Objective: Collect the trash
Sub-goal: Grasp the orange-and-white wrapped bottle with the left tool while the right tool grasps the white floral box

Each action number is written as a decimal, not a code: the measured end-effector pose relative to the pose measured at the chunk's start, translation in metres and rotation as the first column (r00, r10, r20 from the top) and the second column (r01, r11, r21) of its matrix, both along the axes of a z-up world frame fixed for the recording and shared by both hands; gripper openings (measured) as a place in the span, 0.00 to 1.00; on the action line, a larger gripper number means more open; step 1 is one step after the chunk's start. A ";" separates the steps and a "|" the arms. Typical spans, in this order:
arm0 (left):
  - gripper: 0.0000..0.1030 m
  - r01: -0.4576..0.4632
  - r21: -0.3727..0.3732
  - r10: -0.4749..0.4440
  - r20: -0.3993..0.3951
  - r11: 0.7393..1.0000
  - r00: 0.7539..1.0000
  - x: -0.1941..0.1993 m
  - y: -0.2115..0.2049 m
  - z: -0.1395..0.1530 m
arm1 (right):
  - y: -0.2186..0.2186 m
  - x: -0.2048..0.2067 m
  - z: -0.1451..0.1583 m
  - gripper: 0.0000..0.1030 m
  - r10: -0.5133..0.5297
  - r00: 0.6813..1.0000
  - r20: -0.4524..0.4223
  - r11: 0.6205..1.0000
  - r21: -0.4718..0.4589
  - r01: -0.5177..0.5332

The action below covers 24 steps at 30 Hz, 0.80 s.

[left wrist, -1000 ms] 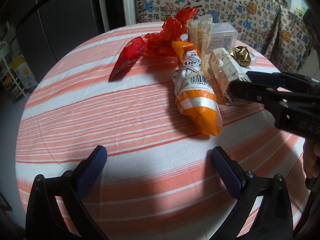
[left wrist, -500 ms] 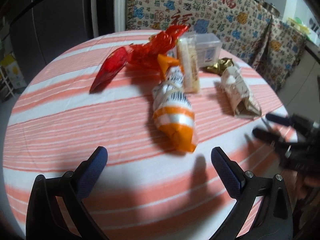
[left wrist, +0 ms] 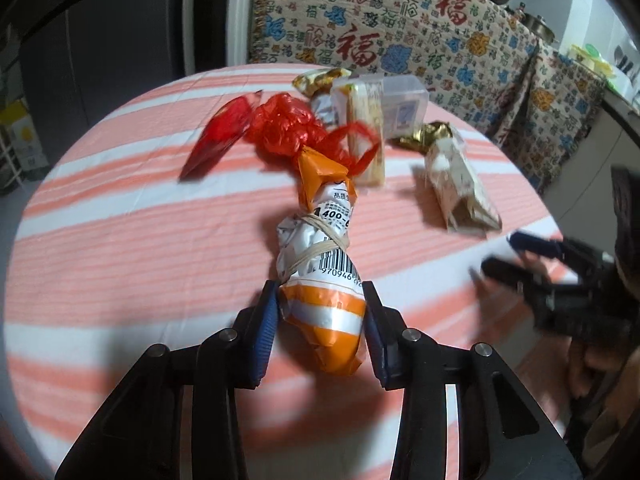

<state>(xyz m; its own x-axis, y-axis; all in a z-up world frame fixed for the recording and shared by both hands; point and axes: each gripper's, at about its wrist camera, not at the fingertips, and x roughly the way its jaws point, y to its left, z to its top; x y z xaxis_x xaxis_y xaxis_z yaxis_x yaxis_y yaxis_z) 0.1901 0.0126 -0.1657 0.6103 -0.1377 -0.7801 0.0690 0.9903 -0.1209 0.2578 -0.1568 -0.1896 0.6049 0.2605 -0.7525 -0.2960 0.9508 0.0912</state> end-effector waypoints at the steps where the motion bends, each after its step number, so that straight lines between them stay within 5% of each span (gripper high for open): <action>1: 0.43 -0.010 0.011 0.010 0.001 1.000 1.000 -0.011 0.002 -0.001 | -0.001 0.000 0.000 0.73 -0.002 1.000 0.000 1.000 0.001 0.002; 2: 0.45 -0.017 0.015 0.017 0.001 1.000 1.000 -0.016 0.002 -0.002 | 0.000 0.000 0.000 0.74 -0.003 1.000 0.000 1.000 -0.007 0.003; 4: 0.64 -0.031 0.017 0.031 -0.006 0.999 1.000 -0.020 0.005 -0.007 | 0.007 0.001 -0.001 0.80 -0.005 1.000 0.000 0.999 -0.044 0.005; 9: 0.83 -0.048 0.057 0.048 0.002 0.997 0.999 -0.010 0.004 -0.011 | 0.026 0.022 0.002 0.83 -0.025 0.998 -0.054 0.999 -0.034 0.023; 12: 0.87 -0.062 0.124 0.063 -0.003 0.990 0.998 -0.004 0.002 -0.014 | 0.033 0.039 0.002 0.83 -0.087 0.994 -0.065 0.995 -0.057 0.083; 18: 0.90 -0.052 0.089 0.052 -0.002 0.995 0.999 -0.008 0.010 -0.012 | 0.024 0.055 0.005 0.75 -0.174 0.983 -0.065 0.985 0.003 0.175; 24: 0.90 -0.040 0.026 0.040 0.005 0.999 0.999 -0.019 0.033 -0.009 | 0.010 0.031 0.001 0.75 -0.085 0.996 -0.012 0.995 -0.057 0.084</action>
<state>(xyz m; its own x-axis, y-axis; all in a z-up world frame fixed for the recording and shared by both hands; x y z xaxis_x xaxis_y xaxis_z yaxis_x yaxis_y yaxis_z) 0.1712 0.0455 -0.1749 0.6185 -0.0927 -0.7803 0.0294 0.9951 -0.0949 0.2889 -0.1469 -0.1882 0.6119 0.1657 -0.7734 -0.2133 0.9762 0.0403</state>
